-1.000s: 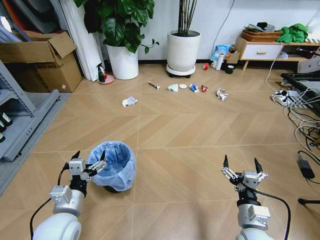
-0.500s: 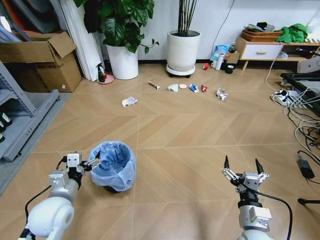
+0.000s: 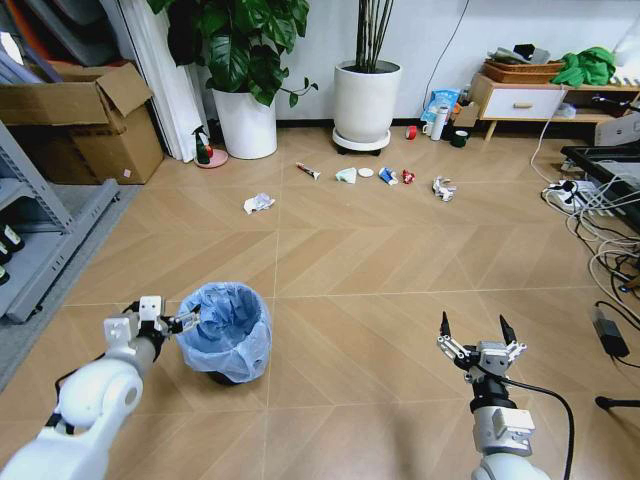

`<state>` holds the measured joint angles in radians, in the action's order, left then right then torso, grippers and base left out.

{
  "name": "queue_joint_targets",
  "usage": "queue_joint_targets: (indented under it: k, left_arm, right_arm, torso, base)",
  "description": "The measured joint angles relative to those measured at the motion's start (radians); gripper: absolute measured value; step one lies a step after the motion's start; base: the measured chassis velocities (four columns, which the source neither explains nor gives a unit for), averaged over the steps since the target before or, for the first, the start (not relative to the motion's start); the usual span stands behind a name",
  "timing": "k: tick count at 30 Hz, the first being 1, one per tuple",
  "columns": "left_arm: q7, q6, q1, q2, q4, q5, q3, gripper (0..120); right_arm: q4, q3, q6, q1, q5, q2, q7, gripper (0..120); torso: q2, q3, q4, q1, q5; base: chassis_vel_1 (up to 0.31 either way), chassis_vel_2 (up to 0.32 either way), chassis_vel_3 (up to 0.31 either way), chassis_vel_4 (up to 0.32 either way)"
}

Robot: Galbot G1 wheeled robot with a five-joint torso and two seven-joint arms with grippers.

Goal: Pick up the trash bin and place the garbage on the floor into it.

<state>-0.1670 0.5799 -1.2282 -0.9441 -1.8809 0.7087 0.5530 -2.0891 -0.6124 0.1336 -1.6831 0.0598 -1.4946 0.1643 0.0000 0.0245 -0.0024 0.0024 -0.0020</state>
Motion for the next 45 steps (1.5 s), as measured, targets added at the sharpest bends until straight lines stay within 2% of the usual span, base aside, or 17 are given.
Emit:
queue_joint_targets:
  k: [2,6,14,23,29,32,35,37,39,41,43,45]
  left_arm:
    - [0.012,0.017,0.020,0.011,0.023,0.019,-0.007,100]
    - [0.033,0.064,0.120,0.031,0.150,0.074,-0.073,100]
    - [0.068,0.074,0.231,0.034,0.273,0.062,-0.155,100]
    - [0.126,0.075,0.267,0.043,0.351,0.003,-0.181,100]
    - [0.169,0.071,0.258,0.045,0.362,-0.042,-0.181,98]
    - [0.179,0.069,0.251,0.045,0.370,-0.047,-0.180,93]
    - [0.189,0.070,0.246,0.048,0.377,-0.049,-0.178,77]
    - [0.189,0.070,0.246,0.048,0.379,-0.051,-0.178,73]
    - [0.196,0.070,0.245,0.049,0.386,-0.060,-0.179,61]
    - [0.198,0.070,0.245,0.049,0.388,-0.063,-0.179,59]
    - [0.203,0.067,0.244,0.049,0.394,-0.075,-0.182,48]
    - [0.205,0.066,0.242,0.049,0.395,-0.079,-0.183,44]
  right_arm:
    - [0.005,0.001,0.000,0.001,0.001,-0.003,0.000,100]
    - [0.009,-0.004,-0.002,0.001,0.002,-0.008,0.001,100]
    - [0.016,-0.015,-0.002,-0.003,0.002,-0.017,0.004,100]
    - [0.029,-0.012,0.000,0.004,0.008,-0.030,0.004,100]
    - [0.031,-0.015,0.001,0.005,0.007,-0.027,0.004,100]
    - [0.031,-0.016,0.002,0.005,0.007,-0.028,0.005,100]
    - [0.032,-0.015,0.004,0.004,0.007,-0.031,0.005,100]
    - [0.032,-0.015,0.005,0.004,0.007,-0.032,0.005,100]
    - [0.034,-0.014,0.007,0.004,0.009,-0.032,0.005,100]
    - [0.034,-0.014,0.007,0.004,0.010,-0.032,0.005,100]
    - [0.034,-0.014,0.007,0.004,0.010,-0.031,0.005,100]
    - [0.034,-0.014,0.007,0.004,0.010,-0.031,0.005,100]
  torso:
    - [0.000,0.000,-0.0003,0.000,0.0000]
    - [0.000,0.000,-0.0001,0.000,0.0001]
    - [0.000,0.000,-0.0002,0.000,-0.0001]
    - [0.000,0.000,-0.0002,0.000,0.0001]
    - [0.000,0.000,-0.0001,0.000,0.0001]
    - [0.000,0.000,-0.0001,0.000,0.0000]
    - [0.000,0.000,-0.0002,0.000,0.0001]
    - [0.000,0.000,-0.0001,0.000,0.0001]
    - [0.000,0.000,-0.0002,0.000,0.0001]
    - [0.000,0.000,-0.0002,0.000,0.0001]
    - [0.000,0.000,-0.0001,0.000,0.0005]
    - [0.000,0.000,-0.0001,0.000,0.0007]
  base:
    - [0.000,0.000,0.000,0.000]
    - [0.000,0.000,0.000,0.000]
    - [0.000,0.000,0.000,0.000]
    - [0.000,0.000,0.000,0.000]
    - [0.000,0.000,0.000,0.000]
    - [0.000,0.000,0.000,0.000]
    - [0.000,0.000,0.000,0.000]
    - [0.000,0.000,0.000,0.000]
    - [0.000,0.000,0.000,0.000]
    - [0.000,0.000,0.000,0.000]
    - [0.000,0.000,0.000,0.000]
    - [0.000,0.000,0.000,0.000]
